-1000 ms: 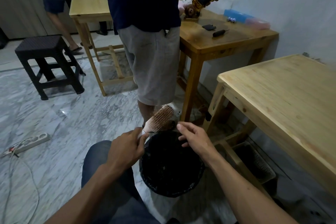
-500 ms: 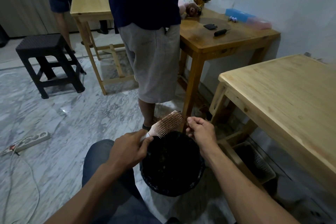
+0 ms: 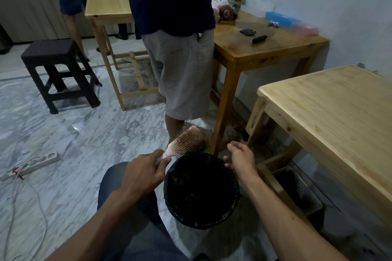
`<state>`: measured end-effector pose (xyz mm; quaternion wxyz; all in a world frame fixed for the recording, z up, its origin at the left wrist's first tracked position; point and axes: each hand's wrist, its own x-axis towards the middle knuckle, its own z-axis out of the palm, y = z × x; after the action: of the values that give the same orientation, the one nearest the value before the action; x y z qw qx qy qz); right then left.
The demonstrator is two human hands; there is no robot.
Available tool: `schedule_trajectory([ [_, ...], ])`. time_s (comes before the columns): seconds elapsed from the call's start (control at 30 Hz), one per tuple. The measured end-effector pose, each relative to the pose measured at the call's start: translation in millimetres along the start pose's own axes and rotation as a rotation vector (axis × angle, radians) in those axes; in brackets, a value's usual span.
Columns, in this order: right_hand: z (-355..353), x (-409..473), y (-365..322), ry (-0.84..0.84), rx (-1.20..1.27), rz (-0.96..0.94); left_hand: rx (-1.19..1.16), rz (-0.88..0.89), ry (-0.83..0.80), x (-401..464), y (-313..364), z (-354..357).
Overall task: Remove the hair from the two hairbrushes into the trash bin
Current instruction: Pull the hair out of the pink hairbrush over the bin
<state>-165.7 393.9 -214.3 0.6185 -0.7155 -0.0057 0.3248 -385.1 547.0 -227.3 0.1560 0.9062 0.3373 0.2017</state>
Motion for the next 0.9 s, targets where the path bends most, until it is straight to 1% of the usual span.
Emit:
schedule_trajectory([
  [0.07, 0, -3, 2, -0.051, -0.043, -0.099, 0.023, 0.017, -0.021, 0, 4, 2],
  [0.13, 1, -7, 1, -0.153, -0.053, -0.194, 0.037, 0.036, -0.039, 0, 7, 2],
  [0.2, 3, -10, -4, -0.253, -0.066, -0.225, 0.038, 0.058, -0.047, 0, 9, 2],
  [0.27, 6, -10, -6, -0.296, -0.104, -0.221, 0.007, 0.059, -0.045, 0, 12, 1],
  [0.37, 7, -9, -1, -0.264, -0.106, -0.236, -0.044, -0.011, 0.011, 3, 12, -2],
  [0.47, 4, -8, 8, -0.23, -0.105, -0.233, -0.007, -0.086, 0.026, 5, 12, -3],
  [0.63, -3, -8, 22, -0.256, -0.181, -0.222, -0.013, -0.236, 0.045, 6, 13, -3],
  [0.7, -8, -8, 25, -0.295, -0.259, -0.217, -0.002, -0.224, 0.041, 7, 15, -3],
  [0.8, -14, -6, 25, -0.387, -0.51, -0.228, 0.017, -0.141, 0.042, 6, 21, -3],
  [0.83, -14, -6, 23, -0.412, -0.55, -0.227, 0.034, -0.104, 0.043, 6, 22, -2],
  [0.9, -12, -7, 14, -0.387, -0.509, -0.221, 0.081, -0.046, 0.043, 6, 24, -2],
])
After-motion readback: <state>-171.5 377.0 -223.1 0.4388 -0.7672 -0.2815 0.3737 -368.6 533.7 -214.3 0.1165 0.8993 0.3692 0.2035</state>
